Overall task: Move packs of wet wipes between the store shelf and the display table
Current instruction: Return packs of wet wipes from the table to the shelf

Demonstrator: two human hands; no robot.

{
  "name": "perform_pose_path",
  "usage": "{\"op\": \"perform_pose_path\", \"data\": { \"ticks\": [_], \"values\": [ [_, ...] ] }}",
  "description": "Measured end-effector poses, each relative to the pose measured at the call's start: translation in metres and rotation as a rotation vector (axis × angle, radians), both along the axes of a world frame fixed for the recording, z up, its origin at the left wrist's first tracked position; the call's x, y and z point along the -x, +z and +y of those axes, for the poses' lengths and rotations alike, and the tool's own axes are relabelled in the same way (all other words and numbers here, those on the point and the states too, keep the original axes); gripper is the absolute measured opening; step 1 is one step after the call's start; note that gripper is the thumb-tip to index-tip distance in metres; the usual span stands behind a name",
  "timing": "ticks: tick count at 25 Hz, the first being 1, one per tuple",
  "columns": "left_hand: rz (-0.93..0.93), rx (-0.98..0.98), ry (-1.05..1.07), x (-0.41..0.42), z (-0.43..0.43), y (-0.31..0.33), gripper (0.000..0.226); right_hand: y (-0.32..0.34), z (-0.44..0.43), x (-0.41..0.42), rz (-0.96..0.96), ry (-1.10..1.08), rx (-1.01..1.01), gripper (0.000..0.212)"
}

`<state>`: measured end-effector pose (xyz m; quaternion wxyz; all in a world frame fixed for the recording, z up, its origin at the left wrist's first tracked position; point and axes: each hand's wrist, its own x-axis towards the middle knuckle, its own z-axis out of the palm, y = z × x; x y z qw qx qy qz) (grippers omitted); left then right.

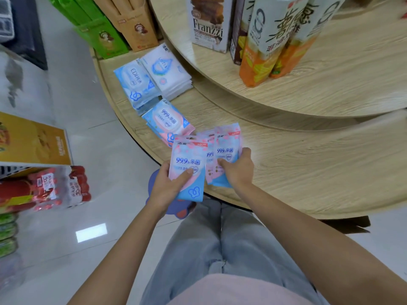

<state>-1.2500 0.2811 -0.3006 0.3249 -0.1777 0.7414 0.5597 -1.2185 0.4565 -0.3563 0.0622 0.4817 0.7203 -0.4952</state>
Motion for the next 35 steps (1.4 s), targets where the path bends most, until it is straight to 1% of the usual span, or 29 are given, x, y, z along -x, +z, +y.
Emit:
{"op": "perform_pose_path", "data": {
  "ticks": [2, 4, 6, 8, 11, 14, 17, 21, 25, 27, 31, 33, 35],
  "values": [
    [0.019, -0.004, 0.016, -0.004, 0.006, 0.005, 0.038, 0.008, 0.005, 0.0, 0.014, 0.024, 0.007, 0.049],
    [0.037, 0.003, 0.014, -0.006, 0.012, 0.012, 0.039, 0.019, 0.012, -0.001, 0.067, 0.009, 0.046, 0.047],
    [0.075, -0.017, -0.029, -0.007, 0.017, 0.019, 0.038, 0.033, 0.019, -0.008, 0.15, -0.042, 0.132, 0.046],
    [0.124, -0.075, -0.115, -0.005, 0.025, 0.027, 0.035, 0.053, 0.027, -0.024, 0.25, -0.132, 0.215, 0.046],
    [0.175, -0.148, -0.297, 0.001, 0.039, 0.036, 0.03, 0.085, 0.031, -0.058, 0.416, -0.321, 0.272, 0.042],
    [0.231, -0.178, -0.57, -0.004, 0.065, 0.043, 0.024, 0.109, 0.017, -0.112, 0.522, -0.567, 0.238, 0.039],
    [0.225, -0.233, -0.825, -0.034, 0.096, 0.051, 0.024, 0.127, -0.01, -0.176, 0.586, -0.839, 0.193, 0.039],
    [0.221, -0.354, -1.237, -0.114, 0.126, 0.069, 0.028, 0.139, -0.059, -0.271, 0.586, -1.258, 0.02, 0.038],
    [0.089, -0.45, -1.641, -0.224, 0.127, 0.087, 0.035, 0.143, -0.134, -0.362, 0.624, -1.655, -0.138, 0.035],
    [0.034, -0.482, -1.823, -0.285, 0.114, 0.092, 0.033, 0.144, -0.182, -0.403, 0.647, -1.834, -0.204, 0.034],
    [-0.045, -0.49, -2.106, -0.413, 0.045, 0.095, 0.034, 0.144, -0.296, -0.483, 0.655, -2.186, -0.295, 0.038],
    [-0.081, -0.517, -2.199, -0.476, -0.005, 0.095, 0.029, 0.149, -0.352, -0.522, 0.648, -2.324, -0.365, 0.041],
    [-0.156, -0.506, -2.3, -0.526, -0.054, 0.095, 0.028, 0.157, -0.402, -0.559, 0.621, -2.421, -0.453, 0.039]
  ]
}}
